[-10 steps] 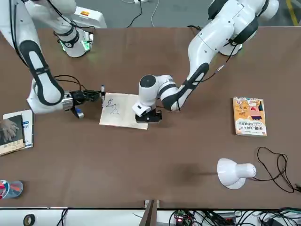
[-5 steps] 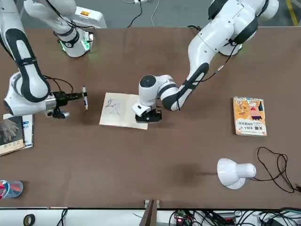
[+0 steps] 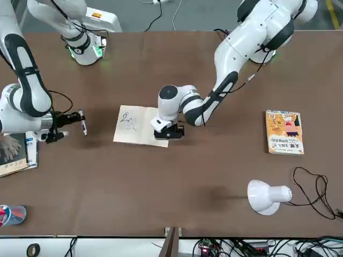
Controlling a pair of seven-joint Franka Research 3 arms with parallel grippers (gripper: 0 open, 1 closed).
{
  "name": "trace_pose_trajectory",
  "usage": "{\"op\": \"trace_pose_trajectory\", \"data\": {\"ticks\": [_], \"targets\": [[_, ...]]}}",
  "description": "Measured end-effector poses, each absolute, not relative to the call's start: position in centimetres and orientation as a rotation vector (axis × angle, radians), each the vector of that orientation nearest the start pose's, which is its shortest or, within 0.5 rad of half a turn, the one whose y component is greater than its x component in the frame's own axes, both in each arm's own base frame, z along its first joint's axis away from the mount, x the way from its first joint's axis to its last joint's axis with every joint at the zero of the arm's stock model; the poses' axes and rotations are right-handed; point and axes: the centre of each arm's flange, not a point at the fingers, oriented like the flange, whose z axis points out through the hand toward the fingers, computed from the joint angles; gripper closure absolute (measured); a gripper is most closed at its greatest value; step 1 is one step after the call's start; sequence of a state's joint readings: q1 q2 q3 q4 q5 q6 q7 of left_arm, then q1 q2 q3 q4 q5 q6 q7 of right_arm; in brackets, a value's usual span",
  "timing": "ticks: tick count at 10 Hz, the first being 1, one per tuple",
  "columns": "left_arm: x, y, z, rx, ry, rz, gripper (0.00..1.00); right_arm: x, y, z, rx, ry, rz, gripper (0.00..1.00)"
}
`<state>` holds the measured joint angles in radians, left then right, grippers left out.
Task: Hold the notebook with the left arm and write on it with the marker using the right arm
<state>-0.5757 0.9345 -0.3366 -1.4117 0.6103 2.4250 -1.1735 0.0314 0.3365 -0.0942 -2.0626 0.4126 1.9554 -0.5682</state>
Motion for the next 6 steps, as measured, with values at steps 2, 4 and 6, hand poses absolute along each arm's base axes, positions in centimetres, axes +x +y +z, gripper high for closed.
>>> {"op": "trace_pose_trajectory", "data": {"ticks": [2, 4, 6], "targets": [[49.4, -54.8, 17.3, -3.158, 0.040, -0.350, 0.00, 55.3, -1.9, 23.6, -2.712, -0.388, 0.399, 0.82], [49.8, -54.9, 18.0, -3.158, 0.034, -0.363, 0.00, 56.1, -2.5, 22.5, -2.740, -0.386, 0.378, 0.82], [50.2, -54.8, 18.9, -3.150, 0.030, -0.374, 0.00, 56.4, -3.2, 21.5, -2.757, -0.371, 0.368, 0.82]]}}
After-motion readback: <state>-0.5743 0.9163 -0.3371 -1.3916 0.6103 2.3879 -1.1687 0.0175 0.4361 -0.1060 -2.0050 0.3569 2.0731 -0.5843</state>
